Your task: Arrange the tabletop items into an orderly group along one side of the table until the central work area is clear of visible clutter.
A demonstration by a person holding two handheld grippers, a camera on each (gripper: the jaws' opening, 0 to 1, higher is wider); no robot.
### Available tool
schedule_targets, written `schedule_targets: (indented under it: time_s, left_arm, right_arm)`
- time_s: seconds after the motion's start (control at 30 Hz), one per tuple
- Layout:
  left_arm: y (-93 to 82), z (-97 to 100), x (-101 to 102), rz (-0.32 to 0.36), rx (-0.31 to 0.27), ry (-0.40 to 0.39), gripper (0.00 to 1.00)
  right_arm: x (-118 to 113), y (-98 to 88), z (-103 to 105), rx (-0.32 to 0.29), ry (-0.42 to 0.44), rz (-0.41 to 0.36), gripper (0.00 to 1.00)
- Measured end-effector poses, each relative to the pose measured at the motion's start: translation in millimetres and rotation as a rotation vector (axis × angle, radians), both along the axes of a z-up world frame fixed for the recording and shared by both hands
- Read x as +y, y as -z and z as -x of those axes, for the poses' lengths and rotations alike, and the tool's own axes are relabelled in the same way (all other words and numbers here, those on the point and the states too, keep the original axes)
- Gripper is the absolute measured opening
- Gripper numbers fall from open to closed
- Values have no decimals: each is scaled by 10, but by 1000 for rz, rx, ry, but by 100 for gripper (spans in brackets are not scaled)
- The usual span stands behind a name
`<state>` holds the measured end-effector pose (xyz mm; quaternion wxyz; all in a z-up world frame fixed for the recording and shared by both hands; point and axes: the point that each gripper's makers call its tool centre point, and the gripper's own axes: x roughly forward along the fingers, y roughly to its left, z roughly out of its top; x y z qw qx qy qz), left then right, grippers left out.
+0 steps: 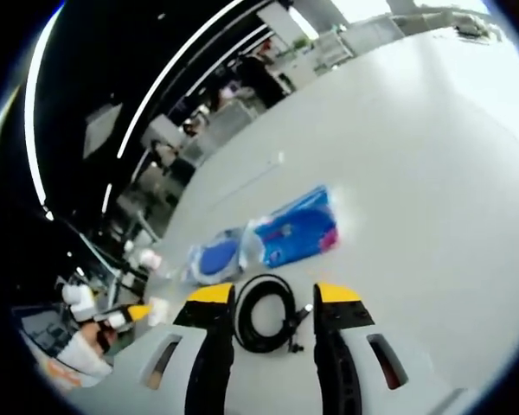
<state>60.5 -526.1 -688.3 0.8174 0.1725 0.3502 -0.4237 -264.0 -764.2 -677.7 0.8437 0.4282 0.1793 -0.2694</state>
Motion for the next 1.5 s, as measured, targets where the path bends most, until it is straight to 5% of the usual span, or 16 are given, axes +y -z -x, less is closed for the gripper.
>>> schedule_targets:
  time_s: [0.3,0.43,0.63,1.07,1.23,1.5]
  left_arm:
    - [134,-246,225,-14,37,-81,71]
    - [152,-240,205,35,99,-106,71]
    - [170,-315,211,46,113,-137,67]
    - [583,-372,156,-127,136,-9,66]
    - [622,-340,165,-127,129,11,45]
    - [488,-353,77,-55,91,7,41]
  right_arm:
    - [32,20,25,-12,16,-38,32]
    - [14,15,57,-12,33,-44,31]
    - [-4,37,100,-30,75,-76,31]
    - [18,37,108,-34,97,-94,30]
    - [23,70,171,-28,123,-110,29]
    - [18,73,119,-26,121,-119,29]
